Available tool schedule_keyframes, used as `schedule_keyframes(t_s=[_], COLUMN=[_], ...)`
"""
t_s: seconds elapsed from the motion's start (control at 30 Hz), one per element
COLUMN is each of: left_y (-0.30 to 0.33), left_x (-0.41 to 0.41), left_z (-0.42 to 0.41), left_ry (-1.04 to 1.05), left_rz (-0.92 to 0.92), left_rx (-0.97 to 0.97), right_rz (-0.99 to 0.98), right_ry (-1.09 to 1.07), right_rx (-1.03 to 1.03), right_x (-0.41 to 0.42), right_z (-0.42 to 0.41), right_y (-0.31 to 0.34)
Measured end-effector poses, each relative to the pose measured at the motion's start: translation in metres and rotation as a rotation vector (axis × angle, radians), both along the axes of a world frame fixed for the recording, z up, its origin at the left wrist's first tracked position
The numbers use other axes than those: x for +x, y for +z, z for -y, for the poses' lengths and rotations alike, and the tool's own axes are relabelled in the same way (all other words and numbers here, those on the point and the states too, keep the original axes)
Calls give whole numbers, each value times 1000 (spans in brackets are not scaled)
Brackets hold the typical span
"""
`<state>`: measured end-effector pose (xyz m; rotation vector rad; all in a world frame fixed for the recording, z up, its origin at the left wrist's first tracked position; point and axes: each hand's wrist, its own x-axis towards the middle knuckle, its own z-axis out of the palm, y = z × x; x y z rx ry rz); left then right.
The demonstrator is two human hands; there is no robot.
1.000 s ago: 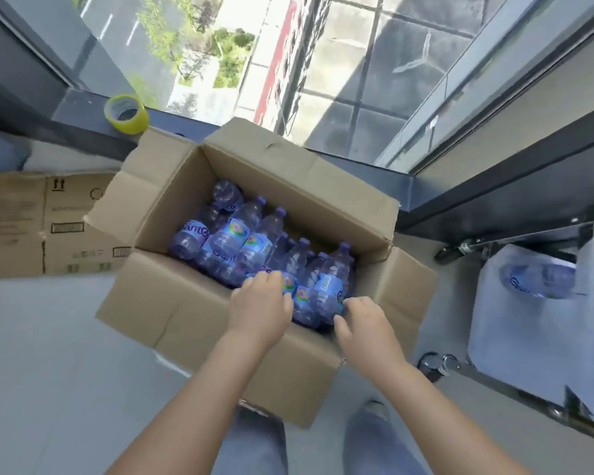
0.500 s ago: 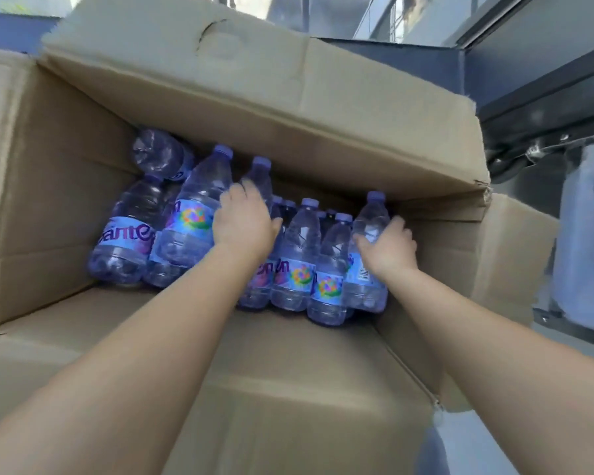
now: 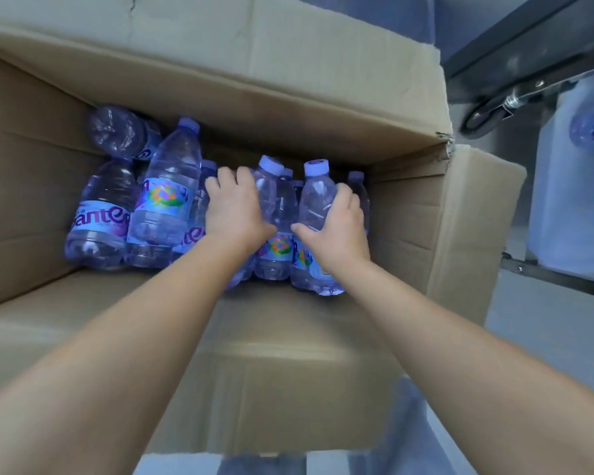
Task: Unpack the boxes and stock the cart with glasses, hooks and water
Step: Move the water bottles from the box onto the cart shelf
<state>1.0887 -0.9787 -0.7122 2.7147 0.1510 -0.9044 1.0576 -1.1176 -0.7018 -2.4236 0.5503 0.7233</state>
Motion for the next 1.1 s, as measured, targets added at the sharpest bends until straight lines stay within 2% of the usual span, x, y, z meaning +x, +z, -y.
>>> schedule_keyframes(t_s=[0.13,0.23,0.37,0.53,0.67,0.87,1.1], left_y=[50,99,168,231,267,320,351], left_x=[-43,-58,-90,-148,-207,-293,-367], left_z=[5,5,22,81,136,202,257], left_ry=[167,290,327,370,365,381,269], left_rz=[111,209,346,399,478,456,363], left_rx=[-214,-284,-346,-382,-431,-573,-646], right_rz=[133,225,365,426,437,436,462], right_ry=[-205,-311,-249,-158,-56,-86,-280], right_rx=[264,344,393,475,458,423,421], right_x=[-31,-53,-85,-130,-178,-265,-361], right_z=[-11,-3,23,78,136,204,262], right_y=[53,100,163,222,263,318,349])
